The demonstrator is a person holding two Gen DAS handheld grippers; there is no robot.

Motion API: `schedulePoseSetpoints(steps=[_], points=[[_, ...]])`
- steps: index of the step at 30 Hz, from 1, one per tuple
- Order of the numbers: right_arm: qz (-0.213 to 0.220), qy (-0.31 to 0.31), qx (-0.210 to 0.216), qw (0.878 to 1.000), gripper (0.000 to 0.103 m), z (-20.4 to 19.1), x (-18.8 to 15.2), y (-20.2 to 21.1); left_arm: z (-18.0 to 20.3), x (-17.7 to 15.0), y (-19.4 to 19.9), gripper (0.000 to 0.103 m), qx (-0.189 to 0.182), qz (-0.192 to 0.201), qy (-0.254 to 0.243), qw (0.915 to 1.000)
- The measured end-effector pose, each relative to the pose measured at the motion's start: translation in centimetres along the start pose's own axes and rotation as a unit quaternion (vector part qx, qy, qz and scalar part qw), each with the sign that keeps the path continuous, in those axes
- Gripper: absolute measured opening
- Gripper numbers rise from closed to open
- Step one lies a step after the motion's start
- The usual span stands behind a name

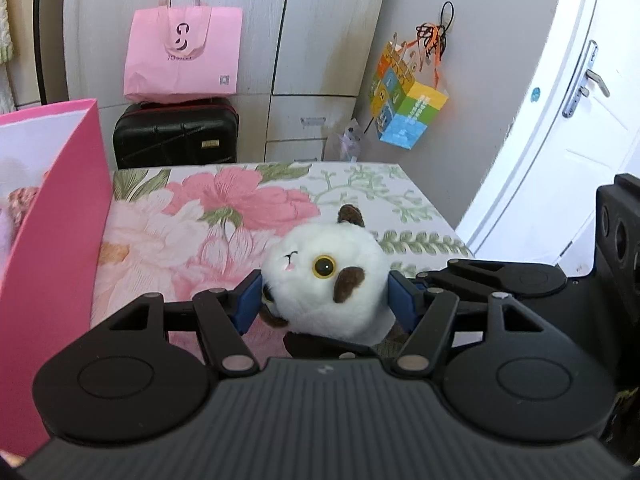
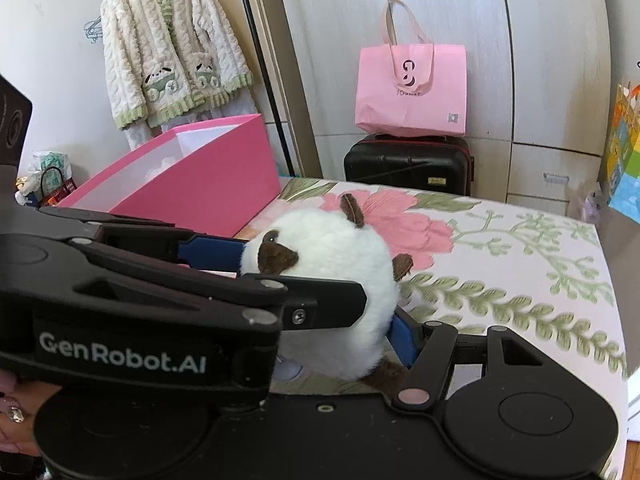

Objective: Organize soft objects
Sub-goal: 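Lift and carry the plush cat with the left tool over the shoebox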

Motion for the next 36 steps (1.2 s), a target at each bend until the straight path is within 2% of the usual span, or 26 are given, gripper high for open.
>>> schedulePoseSetpoints(steps=[8,12,16,26,36], points=[[-0.007,0.006,-0.006,1.000,0.069,-4.0,-2.3,2.1,-0.1,-3.3,3.8,0.064,-0.008,-0.011,-0.011,0.9999],[-0.004,0.024,0.012,1.000,0.069,-6.7,-3.1,3.0,-0.6,-5.3,6.3,0.064,0.017,0.010,-0.002,0.9998],[-0.012,0.049,0.011,0.999,0.068,-9.6,-3.1,3.6,-1.8,-6.6,8.8,0.064,0.017,0.020,0.011,0.9996],[-0.003,0.088,0.048,0.995,0.068,-16.0,-2.2,6.2,-4.8,-8.8,16.1,0.063,0.026,0.052,0.016,0.9982],[0.014,0.135,0.078,0.988,0.068,-22.0,0.9,7.0,-8.5,-8.6,21.7,0.062,0.059,0.075,0.022,0.9952]])
Point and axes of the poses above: each gripper's, at about its wrist camera, not at the fingertips, and y roughly against the way its jaws point, z to its right, x to its top, the point moved 7 cm from there along -y, roughly the way its jaws point, and after that the axes turned 15 degrees about -z, right-handed, at the moved point
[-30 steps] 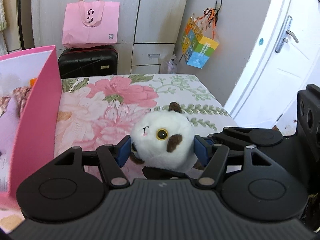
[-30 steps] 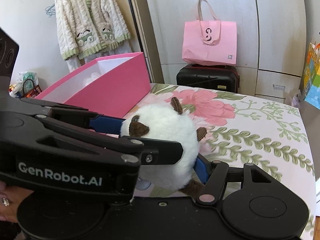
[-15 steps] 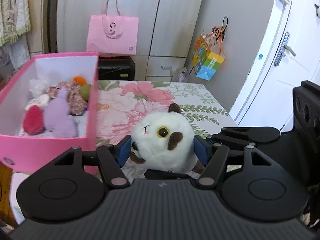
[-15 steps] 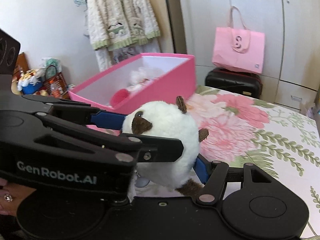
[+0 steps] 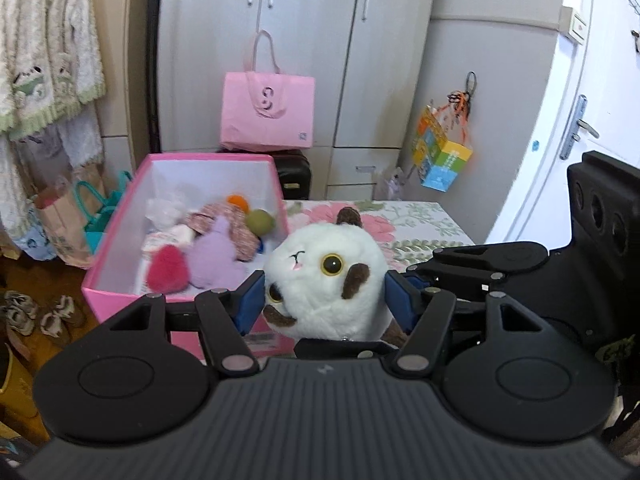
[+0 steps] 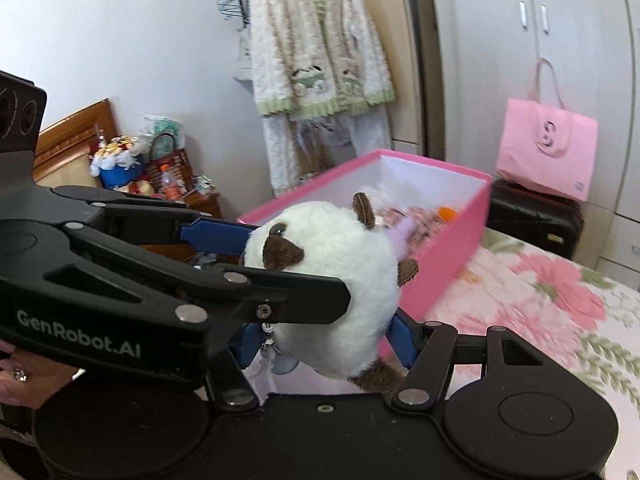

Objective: Organize soft objects
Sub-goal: 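Lift and carry the plush cat with the left tool over the shoebox, then lower the plush cat into the shoebox and open the left tool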

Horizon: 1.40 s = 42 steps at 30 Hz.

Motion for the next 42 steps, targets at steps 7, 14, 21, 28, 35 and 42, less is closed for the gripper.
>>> schedulePoseSetpoints(steps=[7,14,21,28,35,42], points=[[0.018,0.001,0.018,1.000,0.068,-1.0,3.9,-0.6,-2.8,2.5,1.4,0.063,0.015,0.020,0.008,0.9997],[0.024,-0.016,0.017,0.999,0.068,0.2,7.1,-2.3,-5.2,5.7,-0.3,0.063,0.018,0.023,0.012,0.9995],[0.030,-0.043,0.001,0.999,0.069,3.2,9.0,-5.1,-7.0,7.9,-4.2,0.063,0.009,0.025,0.018,0.9995],[-0.001,-0.047,-0.009,0.999,0.069,6.7,11.0,-8.9,-9.2,10.1,-8.9,0.063,-0.004,0.002,0.043,0.9991],[-0.041,-0.041,-0.005,0.998,0.069,9.0,13.3,-12.9,-11.9,11.6,-12.8,0.063,0.005,-0.018,0.085,0.9962],[-0.075,-0.011,-0.014,0.997,0.071,10.1,14.2,-15.6,-13.6,12.3,-15.3,0.063,0.014,-0.036,0.112,0.9930]])
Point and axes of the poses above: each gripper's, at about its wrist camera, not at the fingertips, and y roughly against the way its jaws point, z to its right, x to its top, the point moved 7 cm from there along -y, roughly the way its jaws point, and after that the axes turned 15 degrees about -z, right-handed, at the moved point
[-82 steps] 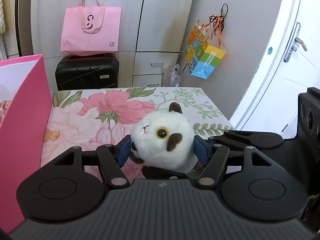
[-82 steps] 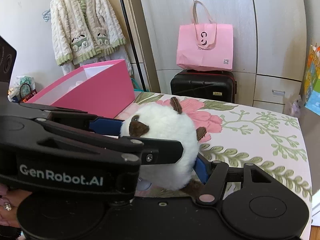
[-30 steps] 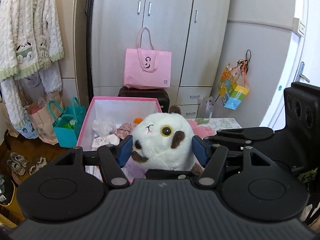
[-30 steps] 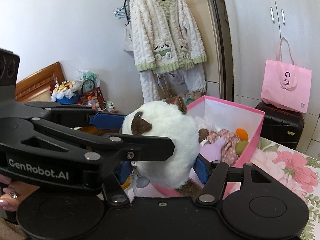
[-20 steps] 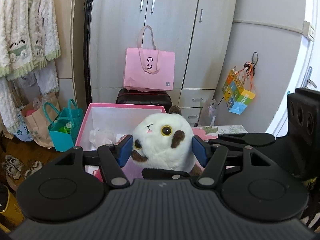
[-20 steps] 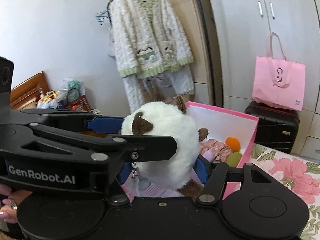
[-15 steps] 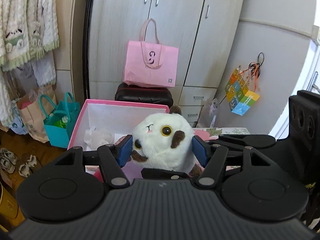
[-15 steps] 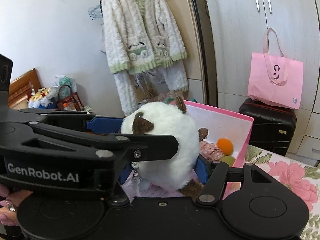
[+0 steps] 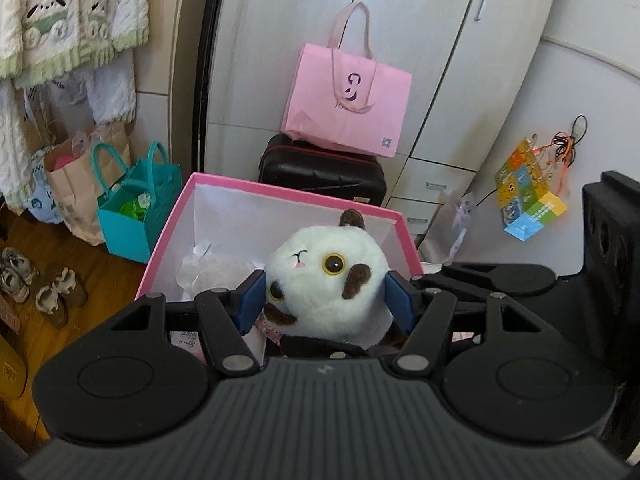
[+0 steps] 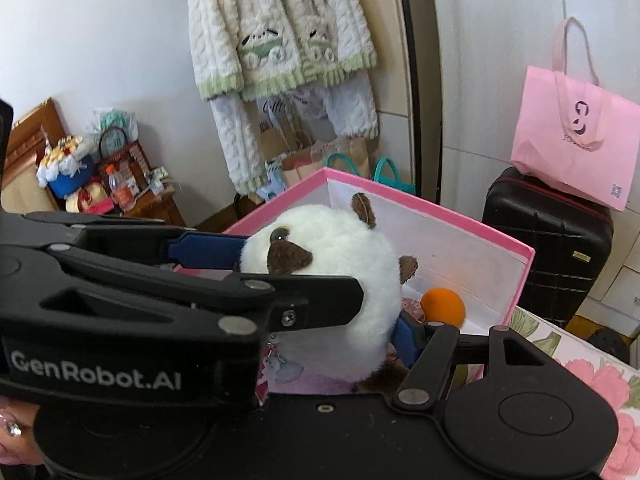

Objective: Organize soft objects
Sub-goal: 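Lower the plush cat into the shoebox and open the left tool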

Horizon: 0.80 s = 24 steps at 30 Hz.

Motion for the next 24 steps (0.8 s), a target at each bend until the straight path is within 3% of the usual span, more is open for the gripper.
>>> schedulePoseSetpoints(steps=[4,8,14,24], points=[[0.007,0.050,-0.064,0.997,0.076,-0.5,-0.5,0.0,-0.2,-0.5,-0.3,0.062,0.062,0.012,-0.025,0.9977],[0.013,0.062,-0.054,0.996,0.080,-1.1,-1.2,0.5,-0.1,-1.1,0.2,0.062,0.036,0.010,-0.020,0.9991],[0.032,0.055,-0.069,0.996,0.080,-1.6,-2.8,1.9,0.7,-2.5,2.6,0.063,0.072,0.053,-0.048,0.9949],[0.065,0.015,-0.070,0.995,0.080,-1.8,-5.7,5.6,1.1,-5.4,6.1,0.064,0.045,0.061,-0.042,0.9963]])
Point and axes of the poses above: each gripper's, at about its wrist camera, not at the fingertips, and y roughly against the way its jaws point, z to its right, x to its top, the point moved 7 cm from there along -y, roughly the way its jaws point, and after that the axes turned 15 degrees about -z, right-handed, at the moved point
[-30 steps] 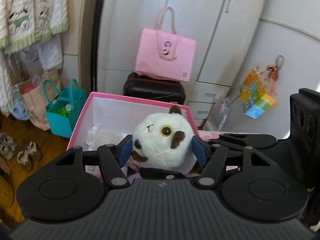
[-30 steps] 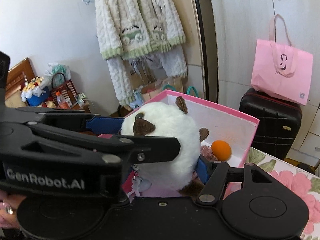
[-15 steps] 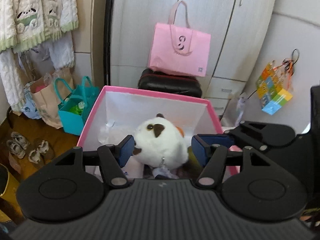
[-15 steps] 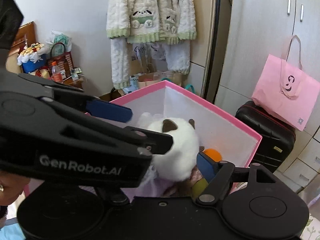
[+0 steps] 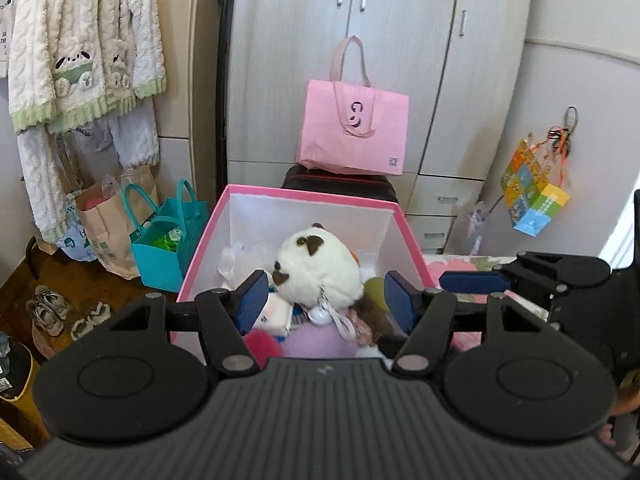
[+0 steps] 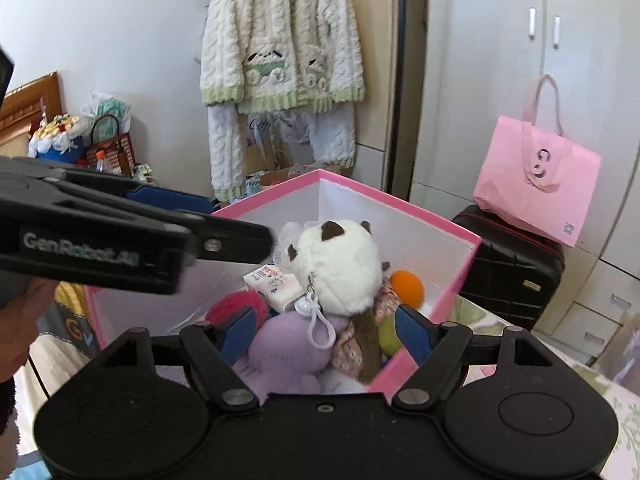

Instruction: Organize soft objects

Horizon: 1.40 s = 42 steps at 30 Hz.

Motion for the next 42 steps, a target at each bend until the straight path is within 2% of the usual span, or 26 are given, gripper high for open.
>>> schedulePoseSetpoints(steps=[5,15,20,24,28,35,42], points=[[0.013,-0.007,-0.013,1.000,0.081,-0.1,-1.2,2.2,1.1,-1.0,1.7,0.065,-0.007,0.003,-0.013,0.9999],[0.039,-0.056,-0.055,0.996,0.082,1.0,-4.8,6.4,3.9,-2.8,4.2,0.065,-0.044,0.013,-0.041,0.9981],[0.059,-0.099,-0.074,0.991,0.083,2.0,-7.1,8.8,4.4,-3.9,4.9,0.066,-0.038,0.018,-0.046,0.9980],[0.068,-0.128,-0.082,0.986,0.083,2.5,-8.5,10.1,4.8,-4.8,5.4,0.068,-0.047,0.017,-0.043,0.9978],[0.075,-0.140,-0.087,0.983,0.083,2.1,-9.5,11.2,5.1,-5.7,6.5,0.069,-0.049,0.025,-0.031,0.9980],[0.089,-0.140,-0.089,0.982,0.085,0.7,-11.3,13.1,6.4,-8.0,8.6,0.075,-0.042,0.047,-0.045,0.9970],[0.085,-0.178,-0.107,0.974,0.089,1.1,-14.0,13.8,7.2,-10.1,8.2,0.081,-0.044,0.044,-0.041,0.9972]])
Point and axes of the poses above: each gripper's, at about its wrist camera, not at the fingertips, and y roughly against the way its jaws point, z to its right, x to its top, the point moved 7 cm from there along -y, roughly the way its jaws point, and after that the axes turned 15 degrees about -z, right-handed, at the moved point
